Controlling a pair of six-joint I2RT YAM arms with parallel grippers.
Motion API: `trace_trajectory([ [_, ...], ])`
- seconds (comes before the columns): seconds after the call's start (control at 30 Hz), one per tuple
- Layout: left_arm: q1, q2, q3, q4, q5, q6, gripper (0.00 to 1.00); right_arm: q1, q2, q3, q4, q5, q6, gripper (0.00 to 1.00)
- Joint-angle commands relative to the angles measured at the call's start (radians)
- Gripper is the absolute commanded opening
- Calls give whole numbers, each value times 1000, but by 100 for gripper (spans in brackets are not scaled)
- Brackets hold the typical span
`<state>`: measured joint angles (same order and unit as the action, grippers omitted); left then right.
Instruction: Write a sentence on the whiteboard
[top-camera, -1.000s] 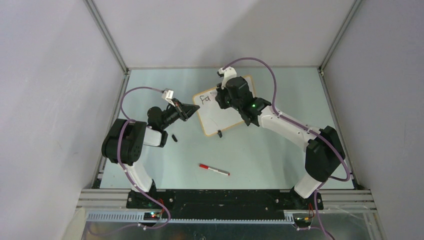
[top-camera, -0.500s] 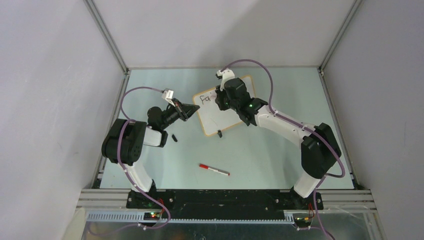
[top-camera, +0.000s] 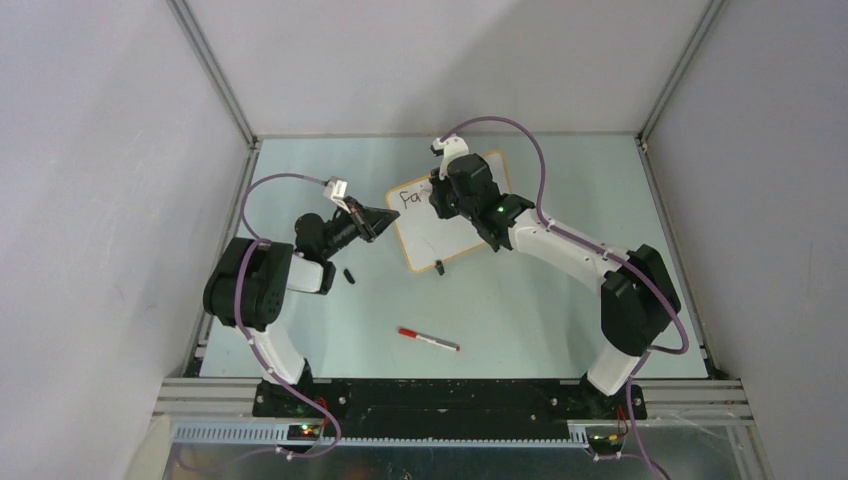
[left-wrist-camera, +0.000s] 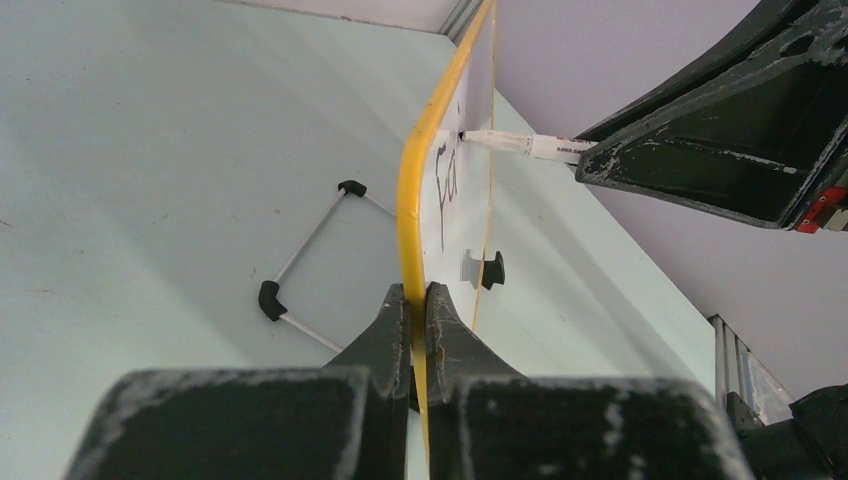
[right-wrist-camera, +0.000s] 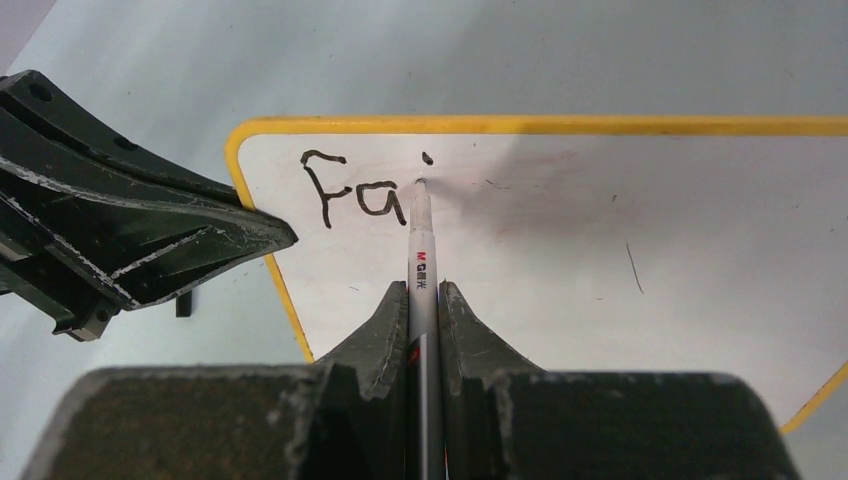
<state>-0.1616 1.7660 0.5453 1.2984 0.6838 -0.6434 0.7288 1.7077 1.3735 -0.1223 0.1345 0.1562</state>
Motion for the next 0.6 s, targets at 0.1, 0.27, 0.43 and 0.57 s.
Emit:
trace_trajectory([
  [0.1, -10, -23, 4, -14, -7, 92, 0, -7, 9, 55, 19, 9, -3, 0],
  [0.27, -10, -23, 3, -13, -6, 92, 0, -10, 19, 62, 5, 12, 0, 0],
  [0.43, -10, -25, 2, -13, -9, 94, 0, -11, 24, 67, -16, 13, 0, 0],
  [0.57, -10, -25, 2, -14, -8, 94, 0, -10, 28, 66, -32, 12, 2, 0],
])
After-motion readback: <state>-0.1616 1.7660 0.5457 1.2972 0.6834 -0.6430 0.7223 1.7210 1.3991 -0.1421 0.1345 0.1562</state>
